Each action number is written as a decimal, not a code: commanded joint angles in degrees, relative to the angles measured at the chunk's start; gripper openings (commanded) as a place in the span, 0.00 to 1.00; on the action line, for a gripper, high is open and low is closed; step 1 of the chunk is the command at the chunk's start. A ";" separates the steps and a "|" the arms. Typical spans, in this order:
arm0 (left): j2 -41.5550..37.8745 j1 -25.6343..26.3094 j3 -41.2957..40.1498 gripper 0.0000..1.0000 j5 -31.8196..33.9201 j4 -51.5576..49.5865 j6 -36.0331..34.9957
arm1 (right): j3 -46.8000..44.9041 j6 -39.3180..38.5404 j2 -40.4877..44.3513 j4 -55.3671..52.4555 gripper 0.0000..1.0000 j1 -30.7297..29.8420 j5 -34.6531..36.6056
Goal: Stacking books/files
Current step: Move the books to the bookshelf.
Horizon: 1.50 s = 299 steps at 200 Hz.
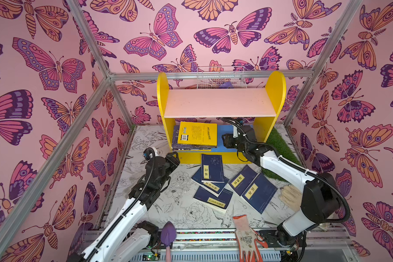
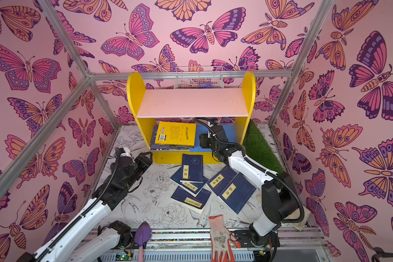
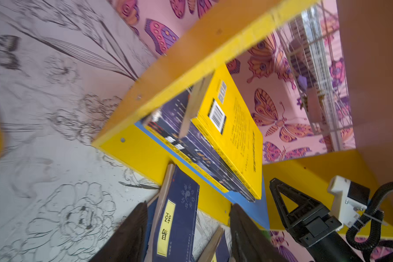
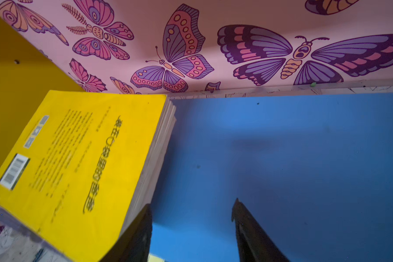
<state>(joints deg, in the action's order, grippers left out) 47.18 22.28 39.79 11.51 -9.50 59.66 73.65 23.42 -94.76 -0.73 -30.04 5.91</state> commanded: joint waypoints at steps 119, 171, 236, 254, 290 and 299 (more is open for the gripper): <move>-6.12 -7.89 -2.87 0.60 0.87 -14.84 4.41 | 27.87 -2.69 -22.57 -9.95 0.57 1.00 -9.00; 2.27 -7.93 -4.28 0.60 -9.73 -4.68 2.98 | 33.34 1.05 -26.02 -11.37 0.57 -2.03 -7.94; 16.10 -7.74 -1.32 0.59 -19.03 11.71 -0.11 | 32.64 2.56 -25.33 -10.66 0.57 -3.05 -8.55; 18.46 -7.77 0.06 0.57 -18.82 13.44 -0.42 | 32.14 1.68 -24.73 -11.05 0.57 -3.09 -8.67; 22.85 -7.69 2.97 0.51 -16.42 14.17 0.02 | 31.56 0.95 -23.96 -11.34 0.57 -3.07 -9.13; 24.07 -7.73 3.67 0.51 -16.34 14.32 0.00 | 31.47 0.92 -23.98 -11.44 0.58 -3.05 -9.25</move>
<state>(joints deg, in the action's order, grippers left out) 68.97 14.63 41.28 -5.58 2.13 60.45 104.64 24.38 -120.22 -14.31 -30.44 0.45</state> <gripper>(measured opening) 0.511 0.574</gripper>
